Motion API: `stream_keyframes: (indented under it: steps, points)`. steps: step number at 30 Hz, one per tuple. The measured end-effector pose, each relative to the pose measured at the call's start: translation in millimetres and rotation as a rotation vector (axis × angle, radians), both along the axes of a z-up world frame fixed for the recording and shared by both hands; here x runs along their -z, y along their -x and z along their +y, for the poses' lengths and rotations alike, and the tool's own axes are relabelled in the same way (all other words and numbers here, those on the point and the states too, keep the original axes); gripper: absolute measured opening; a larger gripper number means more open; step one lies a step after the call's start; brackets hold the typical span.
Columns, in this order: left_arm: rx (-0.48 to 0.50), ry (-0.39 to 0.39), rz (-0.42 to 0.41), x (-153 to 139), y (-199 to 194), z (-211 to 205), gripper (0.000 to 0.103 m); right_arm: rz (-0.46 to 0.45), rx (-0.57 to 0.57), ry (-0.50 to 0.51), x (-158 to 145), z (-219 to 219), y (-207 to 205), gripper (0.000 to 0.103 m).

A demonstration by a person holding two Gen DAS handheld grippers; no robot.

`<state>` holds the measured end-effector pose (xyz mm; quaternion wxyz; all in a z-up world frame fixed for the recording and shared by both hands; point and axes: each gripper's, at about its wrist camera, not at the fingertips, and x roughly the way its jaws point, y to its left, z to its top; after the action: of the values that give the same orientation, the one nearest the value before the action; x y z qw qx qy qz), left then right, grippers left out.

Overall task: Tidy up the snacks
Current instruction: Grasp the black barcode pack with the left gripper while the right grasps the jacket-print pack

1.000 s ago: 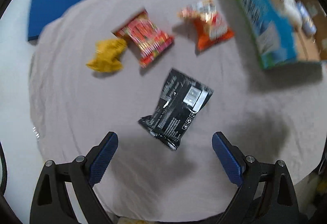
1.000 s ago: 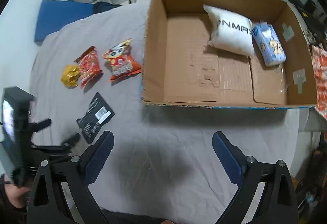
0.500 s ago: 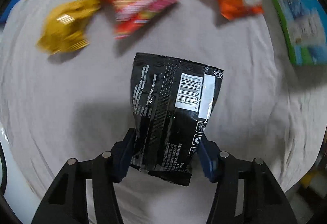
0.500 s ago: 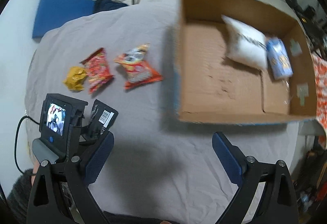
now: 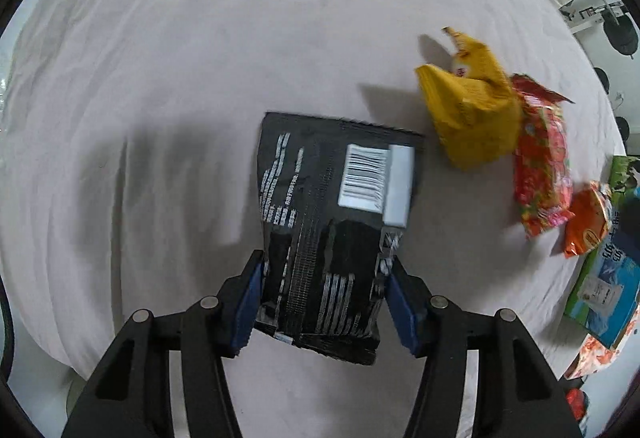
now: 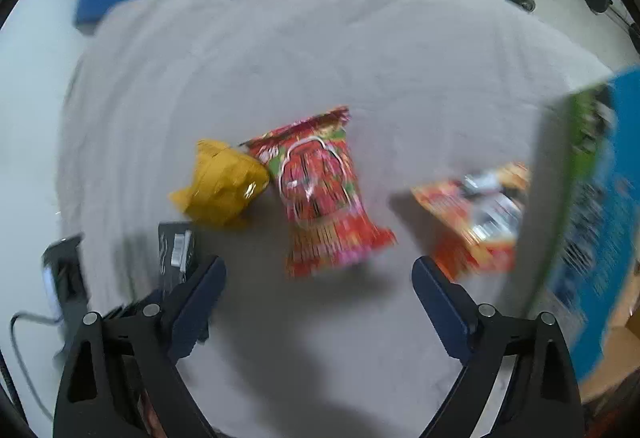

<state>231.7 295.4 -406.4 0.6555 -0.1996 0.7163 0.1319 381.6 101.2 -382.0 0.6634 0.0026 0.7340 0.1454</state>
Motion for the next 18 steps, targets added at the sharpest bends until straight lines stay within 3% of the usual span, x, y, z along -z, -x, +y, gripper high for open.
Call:
stream_keyframes:
  steps: [2,6,10,18]
  points:
    - [-0.001,0.011,0.01,9,6,5,0.057,0.024,0.005,0.032,21,9,-10,0.087]
    - [0.009,0.004,-0.003,13,17,8,0.057,0.084,0.011,0.075,55,16,-19,0.058]
    - [0.029,-0.008,-0.011,11,22,5,0.056,0.105,0.013,0.098,61,10,-5,0.053]
    - [0.12,-0.049,-0.003,-2,43,-52,0.054,0.193,-0.061,0.159,63,-17,76,0.051]
